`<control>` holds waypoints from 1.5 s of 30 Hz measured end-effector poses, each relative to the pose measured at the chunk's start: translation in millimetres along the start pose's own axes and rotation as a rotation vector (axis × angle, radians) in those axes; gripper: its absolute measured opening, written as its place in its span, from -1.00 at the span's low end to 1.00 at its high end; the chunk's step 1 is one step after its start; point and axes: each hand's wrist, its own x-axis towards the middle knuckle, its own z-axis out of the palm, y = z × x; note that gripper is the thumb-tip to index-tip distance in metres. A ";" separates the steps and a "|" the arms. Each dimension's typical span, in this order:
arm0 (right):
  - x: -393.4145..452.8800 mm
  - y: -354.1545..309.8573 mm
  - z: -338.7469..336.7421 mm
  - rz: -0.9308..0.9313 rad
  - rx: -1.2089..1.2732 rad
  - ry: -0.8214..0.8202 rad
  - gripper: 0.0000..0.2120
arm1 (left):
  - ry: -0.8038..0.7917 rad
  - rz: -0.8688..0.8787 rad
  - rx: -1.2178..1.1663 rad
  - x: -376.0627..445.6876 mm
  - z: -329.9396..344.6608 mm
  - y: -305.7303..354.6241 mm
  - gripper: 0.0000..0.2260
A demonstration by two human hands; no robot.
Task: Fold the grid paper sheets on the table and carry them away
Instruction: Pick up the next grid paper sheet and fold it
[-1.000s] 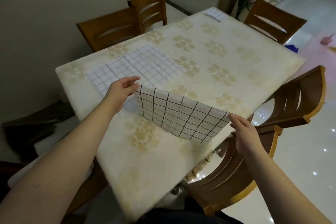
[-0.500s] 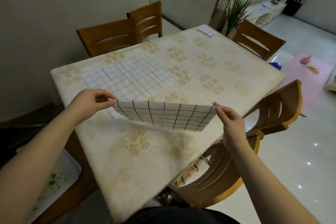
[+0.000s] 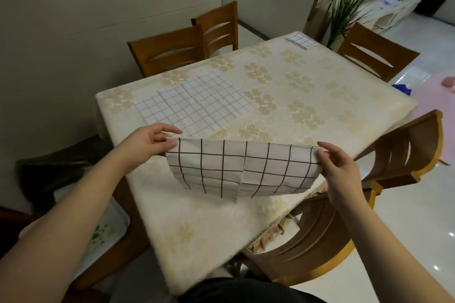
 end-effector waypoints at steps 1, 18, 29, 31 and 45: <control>3.6 3.9 1.3 0.020 -0.022 -0.006 -0.83 | 0.006 -0.018 -0.007 3.9 1.4 -3.1 -0.78; 74.2 83.6 25.6 0.387 -0.191 -0.139 -0.42 | 0.271 -0.462 -0.299 106.1 69.7 -87.1 -0.67; 24.9 138.0 70.0 0.662 0.041 -0.522 -0.58 | 0.358 -0.650 -0.255 113.4 99.1 -136.5 -0.45; 23.5 143.3 78.0 0.743 0.134 -0.505 -0.54 | 0.380 -0.679 -0.163 108.4 103.5 -133.8 -0.49; 12.1 145.8 78.0 0.810 0.120 -0.444 -0.51 | 0.141 -0.439 0.127 94.1 95.2 -88.0 -0.84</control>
